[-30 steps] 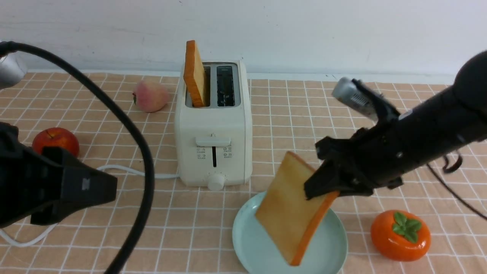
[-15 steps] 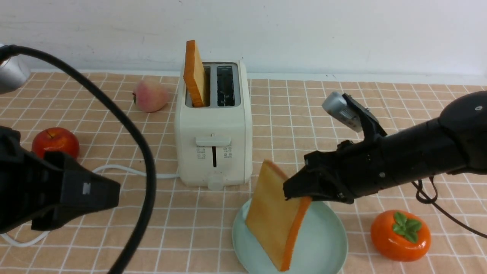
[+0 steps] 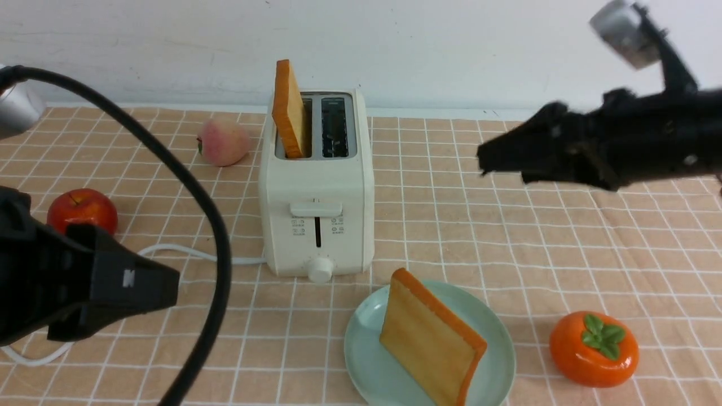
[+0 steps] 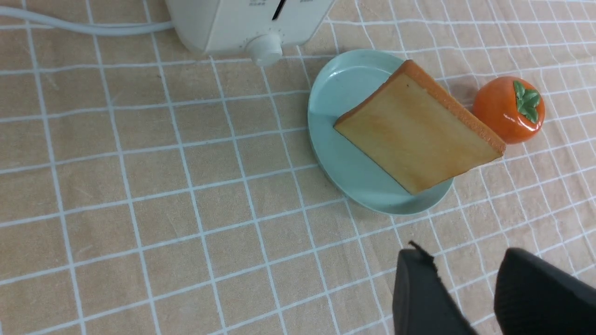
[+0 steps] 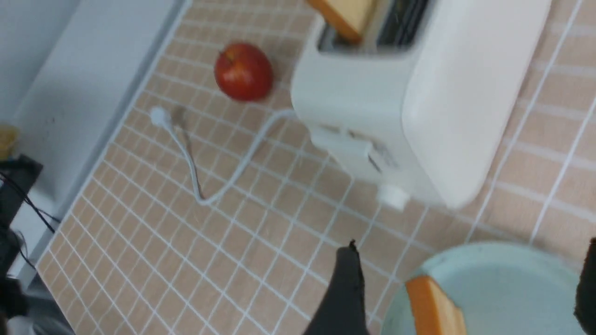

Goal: Take toasted bread from bread machine on light coffee tablecloth place on plate.
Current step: 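Place the held slice of bread on top of the slice on the plate with the right gripper, then reach for a toast slice standing in the toaster with the left gripper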

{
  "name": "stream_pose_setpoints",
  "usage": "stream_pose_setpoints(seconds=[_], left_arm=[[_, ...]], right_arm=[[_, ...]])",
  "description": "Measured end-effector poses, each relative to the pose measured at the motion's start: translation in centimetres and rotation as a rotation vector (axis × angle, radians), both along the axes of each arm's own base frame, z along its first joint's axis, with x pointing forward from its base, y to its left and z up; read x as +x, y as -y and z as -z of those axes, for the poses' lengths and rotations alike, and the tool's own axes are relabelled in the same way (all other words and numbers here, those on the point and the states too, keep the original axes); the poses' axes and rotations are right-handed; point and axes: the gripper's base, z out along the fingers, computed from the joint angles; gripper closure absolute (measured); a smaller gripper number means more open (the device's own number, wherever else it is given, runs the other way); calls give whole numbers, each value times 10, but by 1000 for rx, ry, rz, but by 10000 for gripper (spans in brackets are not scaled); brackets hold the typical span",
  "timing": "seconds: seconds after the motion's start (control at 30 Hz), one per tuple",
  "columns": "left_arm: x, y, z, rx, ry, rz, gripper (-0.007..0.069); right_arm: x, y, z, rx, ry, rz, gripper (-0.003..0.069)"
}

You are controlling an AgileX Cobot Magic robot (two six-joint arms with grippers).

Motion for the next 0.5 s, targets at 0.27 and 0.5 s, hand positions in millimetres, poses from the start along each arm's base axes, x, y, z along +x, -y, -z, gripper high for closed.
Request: stream_pose_setpoints(seconds=[0.27, 0.5], left_arm=[[14, 4, -9, -106, 103, -56, 386], [74, 14, -16, -156, 243, -170, 382]], right_arm=[[-56, 10, -96, 3, 264, -139, 244], [-91, 9, -126, -53, 394, -254, 368]])
